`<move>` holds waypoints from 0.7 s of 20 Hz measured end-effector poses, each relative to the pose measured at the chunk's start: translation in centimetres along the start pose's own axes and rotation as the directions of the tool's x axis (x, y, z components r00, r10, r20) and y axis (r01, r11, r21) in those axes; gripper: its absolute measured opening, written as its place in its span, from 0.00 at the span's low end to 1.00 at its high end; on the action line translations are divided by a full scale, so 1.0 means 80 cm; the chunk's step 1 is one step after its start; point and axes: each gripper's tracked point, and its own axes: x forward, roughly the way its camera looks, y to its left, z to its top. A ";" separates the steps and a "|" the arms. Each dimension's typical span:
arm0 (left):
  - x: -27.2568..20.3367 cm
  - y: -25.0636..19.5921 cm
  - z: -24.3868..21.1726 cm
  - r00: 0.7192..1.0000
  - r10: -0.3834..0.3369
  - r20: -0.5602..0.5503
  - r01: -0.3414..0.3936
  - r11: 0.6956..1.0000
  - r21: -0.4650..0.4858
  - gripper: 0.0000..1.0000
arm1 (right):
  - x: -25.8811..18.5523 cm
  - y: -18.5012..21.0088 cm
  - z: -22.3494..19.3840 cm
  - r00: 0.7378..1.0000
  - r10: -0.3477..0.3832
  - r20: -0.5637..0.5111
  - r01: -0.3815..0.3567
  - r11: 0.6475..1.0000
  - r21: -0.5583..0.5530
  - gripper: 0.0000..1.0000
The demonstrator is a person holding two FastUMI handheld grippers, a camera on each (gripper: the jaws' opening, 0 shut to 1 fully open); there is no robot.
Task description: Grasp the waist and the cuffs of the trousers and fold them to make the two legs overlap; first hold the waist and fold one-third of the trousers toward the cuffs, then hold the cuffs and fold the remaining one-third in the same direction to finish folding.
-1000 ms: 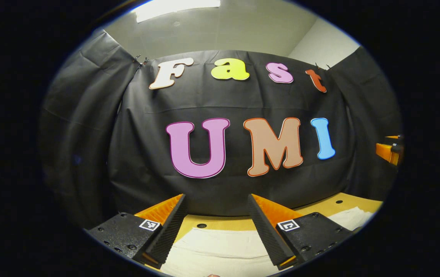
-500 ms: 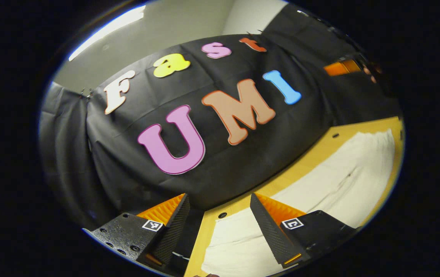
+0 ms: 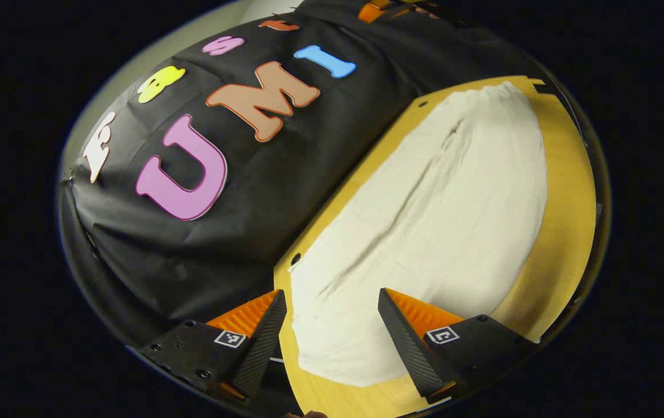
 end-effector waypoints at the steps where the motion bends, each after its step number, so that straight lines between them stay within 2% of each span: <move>1: 0.003 -0.011 -0.014 0.999 -0.041 -0.014 0.041 0.998 0.053 0.96 | 0.001 -0.002 -0.004 1.000 -0.007 -0.006 0.007 1.000 0.000 0.98; 3: -0.003 -0.037 -0.043 0.988 -0.140 -0.065 0.149 0.976 0.156 1.00 | 0.001 -0.002 -0.011 1.000 -0.009 -0.020 0.010 1.000 0.014 0.98; 4: -0.002 -0.042 -0.052 0.979 -0.183 -0.089 0.198 0.960 0.200 0.96 | 0.001 -0.003 -0.013 1.000 -0.013 -0.026 0.013 1.000 0.017 0.98; 7: -0.009 -0.060 -0.079 0.946 -0.287 -0.152 0.320 0.903 0.285 0.96 | 0.003 -0.009 -0.023 0.999 -0.023 -0.038 0.024 1.000 0.017 0.98; 10: -0.009 -0.063 -0.088 0.930 -0.323 -0.177 0.367 0.858 0.359 0.96 | 0.007 -0.012 -0.026 0.999 -0.032 -0.040 0.033 0.999 0.019 0.98; 14: 0.008 -0.066 -0.082 0.934 -0.316 -0.168 0.358 0.823 0.440 0.97 | 0.007 -0.019 -0.026 0.998 -0.043 -0.036 0.043 0.999 0.013 0.98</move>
